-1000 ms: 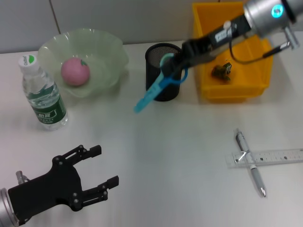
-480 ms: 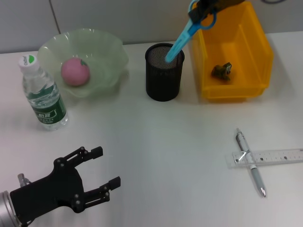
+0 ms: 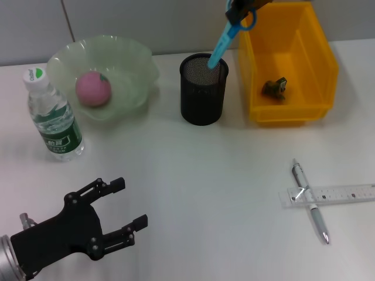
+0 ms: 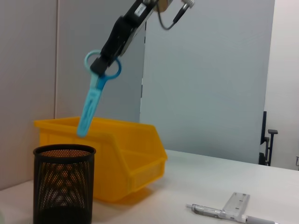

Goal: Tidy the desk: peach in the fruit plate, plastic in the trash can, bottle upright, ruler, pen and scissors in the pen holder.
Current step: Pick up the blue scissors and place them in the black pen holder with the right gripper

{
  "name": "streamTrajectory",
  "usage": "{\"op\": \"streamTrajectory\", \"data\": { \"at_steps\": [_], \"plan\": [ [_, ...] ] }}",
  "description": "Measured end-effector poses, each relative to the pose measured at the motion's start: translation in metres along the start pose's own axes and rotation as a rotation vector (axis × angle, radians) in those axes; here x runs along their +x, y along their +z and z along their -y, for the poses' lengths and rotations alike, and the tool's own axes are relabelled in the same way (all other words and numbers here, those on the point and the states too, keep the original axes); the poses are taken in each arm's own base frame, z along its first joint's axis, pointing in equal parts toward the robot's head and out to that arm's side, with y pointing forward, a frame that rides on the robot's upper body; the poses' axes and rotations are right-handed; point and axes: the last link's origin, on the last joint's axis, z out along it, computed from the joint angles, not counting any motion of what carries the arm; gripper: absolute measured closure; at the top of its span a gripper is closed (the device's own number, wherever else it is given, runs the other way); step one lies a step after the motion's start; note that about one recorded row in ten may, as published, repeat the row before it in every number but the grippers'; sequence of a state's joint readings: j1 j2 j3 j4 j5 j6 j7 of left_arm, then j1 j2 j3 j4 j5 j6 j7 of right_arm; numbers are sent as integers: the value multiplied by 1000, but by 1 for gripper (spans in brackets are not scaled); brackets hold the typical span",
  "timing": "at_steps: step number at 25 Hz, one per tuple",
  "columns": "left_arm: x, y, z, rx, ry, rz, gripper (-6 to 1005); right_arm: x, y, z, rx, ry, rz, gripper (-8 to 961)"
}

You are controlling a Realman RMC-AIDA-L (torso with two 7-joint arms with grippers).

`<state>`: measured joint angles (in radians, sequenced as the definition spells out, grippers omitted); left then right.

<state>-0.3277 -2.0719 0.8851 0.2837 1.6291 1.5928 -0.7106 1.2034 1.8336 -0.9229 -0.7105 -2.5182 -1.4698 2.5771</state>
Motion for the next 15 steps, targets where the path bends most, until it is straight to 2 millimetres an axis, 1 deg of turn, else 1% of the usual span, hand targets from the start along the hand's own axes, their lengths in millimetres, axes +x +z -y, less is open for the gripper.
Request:
{"op": "streamTrajectory", "data": {
  "at_steps": [1,2,3,4,5,6,7,8,9,10,13,14,15],
  "plan": [
    [0,0,0,0,0,0,168,0,0,0,0,0,0,873],
    [0,0,0,0,1,1,168,0,13,-5,17,-22,-5,873],
    [0,-1,0,0,2,2,168,0,13,-5,17,-22,-5,872],
    [0,-1,1,1,3,3,168,0,18,-7,26,-33,-6,872],
    [0,0,1,1,3,4,168,0,28,-11,44,-51,-13,871],
    [0,0,1,3,4,4,168,0,28,-11,44,-51,-13,871],
    [0,0,2,4,4,4,168,0,37,-14,59,-61,-20,870],
    [0,0,2,4,5,5,168,0,37,-14,59,-61,-20,870],
    [0,0,2,4,6,5,168,0,40,-15,65,-64,-21,869],
    [1,0,3,3,8,5,168,2,48,-16,78,-65,-26,869],
    [1,0,3,3,9,5,168,4,56,-15,91,-62,-25,868],
    [1,0,3,3,9,5,168,4,56,-15,91,-62,-25,867],
    [1,1,2,3,8,4,168,7,61,-14,101,-60,-27,867]
  ]
}}
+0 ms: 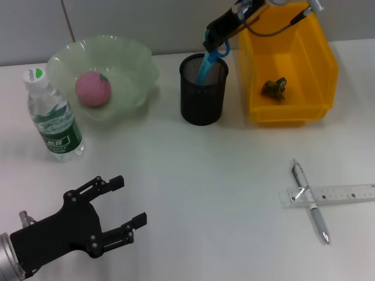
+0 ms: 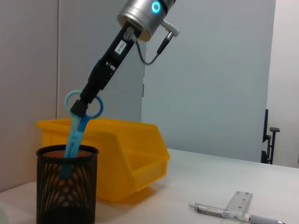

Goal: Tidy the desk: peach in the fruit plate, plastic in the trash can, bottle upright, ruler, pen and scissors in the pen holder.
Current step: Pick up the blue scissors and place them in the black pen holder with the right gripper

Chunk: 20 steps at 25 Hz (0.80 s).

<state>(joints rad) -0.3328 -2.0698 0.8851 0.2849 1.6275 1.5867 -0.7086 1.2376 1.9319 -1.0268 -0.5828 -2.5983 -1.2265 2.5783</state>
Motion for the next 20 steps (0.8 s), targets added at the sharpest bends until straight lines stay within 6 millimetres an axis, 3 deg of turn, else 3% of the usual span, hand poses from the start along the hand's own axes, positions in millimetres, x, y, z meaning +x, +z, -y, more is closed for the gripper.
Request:
{"op": "streamTrajectory", "data": {
  "at_steps": [15,20],
  "plan": [
    [0,0,0,2,-2,-3,168,4,15,-9,34,-36,-18,859],
    [-1,-1,-1,5,-4,0,168,5,18,-9,34,-35,-15,661]
  ]
}}
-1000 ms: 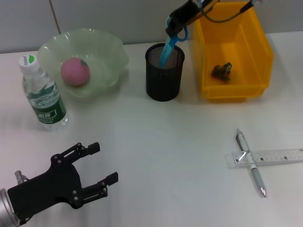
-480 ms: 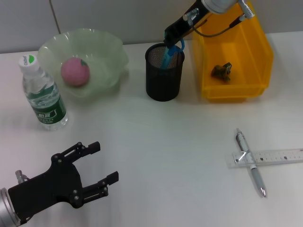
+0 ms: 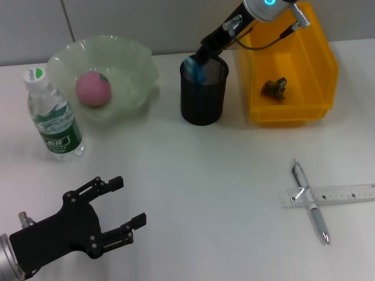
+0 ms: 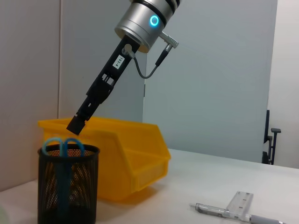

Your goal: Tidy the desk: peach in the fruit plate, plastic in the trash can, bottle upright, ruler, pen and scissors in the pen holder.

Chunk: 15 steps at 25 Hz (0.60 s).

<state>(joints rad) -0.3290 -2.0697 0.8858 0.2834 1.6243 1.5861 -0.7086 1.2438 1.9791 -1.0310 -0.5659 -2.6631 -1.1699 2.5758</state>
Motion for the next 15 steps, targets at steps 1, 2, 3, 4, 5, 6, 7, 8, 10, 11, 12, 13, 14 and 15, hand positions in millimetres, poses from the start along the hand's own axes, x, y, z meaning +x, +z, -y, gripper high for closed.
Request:
{"op": "streamTrajectory", "data": {
  "at_steps": [1,2,3,4,5,6,7,8,10,11,12,13,14,15],
  "plan": [
    [0,0,0,0,0,0,168,0,0,0,0,0,0,632],
    [0,0,0,0,0,1,168,0,0,0,-1,0,-1,603],
    [0,0,0,0,0,1,168,1,1,-1,0,-2,-1,574],
    [0,-1,0,0,0,2,168,0,1,-1,0,-4,0,546],
    [0,-1,0,-1,0,2,168,0,1,-2,2,-8,2,517],
    [0,-1,0,-1,0,2,168,0,1,-2,2,-8,2,488],
    [-1,-1,-1,-2,2,3,168,0,1,-2,2,-9,2,459],
    [-1,0,-1,-3,5,3,168,0,1,-2,2,-9,3,422],
    [-1,0,-1,-5,15,3,168,-1,1,-3,1,-10,5,347],
    [-1,0,-1,-5,17,3,168,-1,1,-3,-1,-11,7,309],
    [-1,0,-2,-5,18,2,168,-1,1,-4,-4,-14,8,272],
    [-1,0,-1,-4,17,2,168,-1,1,-6,-10,-18,7,272],
    [-1,0,-1,-1,14,3,168,-1,1,-6,-10,-18,7,272],
    [-2,0,-1,3,5,4,168,2,-5,-13,-34,-36,15,272]
  ]
}}
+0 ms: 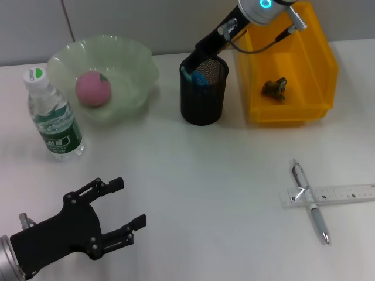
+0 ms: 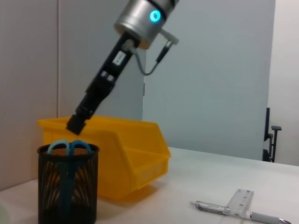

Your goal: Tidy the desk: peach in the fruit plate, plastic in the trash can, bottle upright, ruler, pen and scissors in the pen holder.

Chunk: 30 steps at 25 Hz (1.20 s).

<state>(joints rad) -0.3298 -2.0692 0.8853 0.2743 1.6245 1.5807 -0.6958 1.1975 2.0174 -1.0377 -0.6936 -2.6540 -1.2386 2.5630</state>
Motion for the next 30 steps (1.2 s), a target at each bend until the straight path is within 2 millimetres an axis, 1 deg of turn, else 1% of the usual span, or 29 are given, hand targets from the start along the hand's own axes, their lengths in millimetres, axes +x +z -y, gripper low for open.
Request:
{"op": "streamTrajectory", "data": {
  "at_steps": [2,3,5,6,9,12,13,15,16,19,20,21,22,23,27,30],
  "plan": [
    [0,0,0,1,-8,0,168,1,-3,-2,-7,-9,9,273],
    [-1,0,0,2,-14,2,168,3,-8,-5,-13,-20,26,273],
    [-1,-1,0,4,-28,6,168,11,-23,-11,-42,-43,78,273],
    [-2,-1,0,4,-33,9,168,11,-23,-11,-42,-43,78,273],
    [-4,-4,-2,3,-43,16,168,18,-37,-19,-121,-68,111,274],
    [-4,-6,-3,1,-42,15,168,31,-49,-23,-190,-113,110,274],
    [-3,-6,-3,-3,-42,12,168,31,-49,-23,-190,-113,110,274],
    [-2,-5,-5,-12,-44,5,168,41,-51,-26,-223,-157,66,274],
    [-2,-5,-5,-12,-44,5,168,41,-51,-26,-223,-157,66,274],
    [-2,-4,-8,-22,-51,-6,168,52,-53,-27,-249,-209,16,275],
    [-1,-3,-8,-25,-52,-10,168,60,-54,-25,-260,-245,-20,275],
    [-1,-3,-8,-25,-52,-10,168,60,-54,-25,-260,-245,-20,275],
    [-1,-3,-9,-26,-53,-11,168,68,-55,-21,-259,-282,-52,275],
    [-1,-2,-9,-27,-52,-11,168,68,-55,-21,-259,-282,-52,275],
    [-1,-3,-9,-24,-33,-14,168,87,-54,-12,-245,-356,-114,276],
    [-2,-3,-9,-20,-20,-14,168,100,-53,-10,-258,-420,-142,276]
  ]
}}
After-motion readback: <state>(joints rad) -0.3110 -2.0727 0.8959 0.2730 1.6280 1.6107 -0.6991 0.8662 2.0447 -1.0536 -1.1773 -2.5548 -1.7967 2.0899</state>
